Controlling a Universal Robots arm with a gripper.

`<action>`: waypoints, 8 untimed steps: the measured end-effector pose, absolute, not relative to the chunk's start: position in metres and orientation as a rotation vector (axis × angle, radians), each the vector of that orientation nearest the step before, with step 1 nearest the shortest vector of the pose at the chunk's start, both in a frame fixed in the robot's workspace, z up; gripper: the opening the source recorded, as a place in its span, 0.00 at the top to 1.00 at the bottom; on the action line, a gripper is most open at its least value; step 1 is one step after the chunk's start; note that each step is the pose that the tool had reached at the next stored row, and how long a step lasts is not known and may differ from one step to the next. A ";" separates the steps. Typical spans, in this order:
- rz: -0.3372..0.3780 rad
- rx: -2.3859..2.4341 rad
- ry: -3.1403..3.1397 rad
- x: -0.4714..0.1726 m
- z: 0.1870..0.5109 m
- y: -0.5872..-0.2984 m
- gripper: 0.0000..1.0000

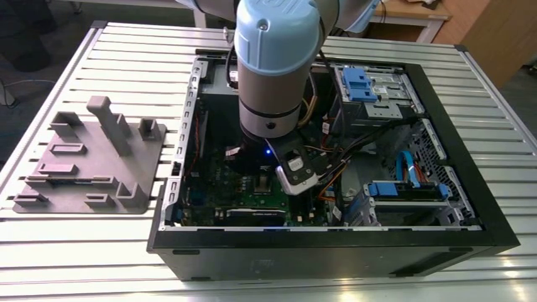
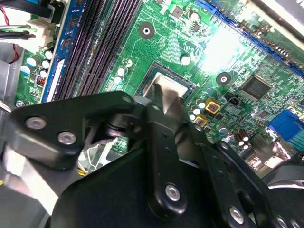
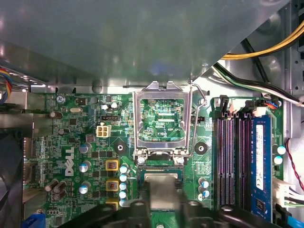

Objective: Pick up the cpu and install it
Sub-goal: 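Place the cpu into insertion slot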

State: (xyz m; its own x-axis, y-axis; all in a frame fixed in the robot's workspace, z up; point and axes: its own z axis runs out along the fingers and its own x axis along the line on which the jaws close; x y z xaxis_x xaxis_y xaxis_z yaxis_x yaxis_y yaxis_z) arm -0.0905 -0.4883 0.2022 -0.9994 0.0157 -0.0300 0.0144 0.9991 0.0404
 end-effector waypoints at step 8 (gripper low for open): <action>0.063 0.023 3.111 -0.090 0.202 -0.488 0.89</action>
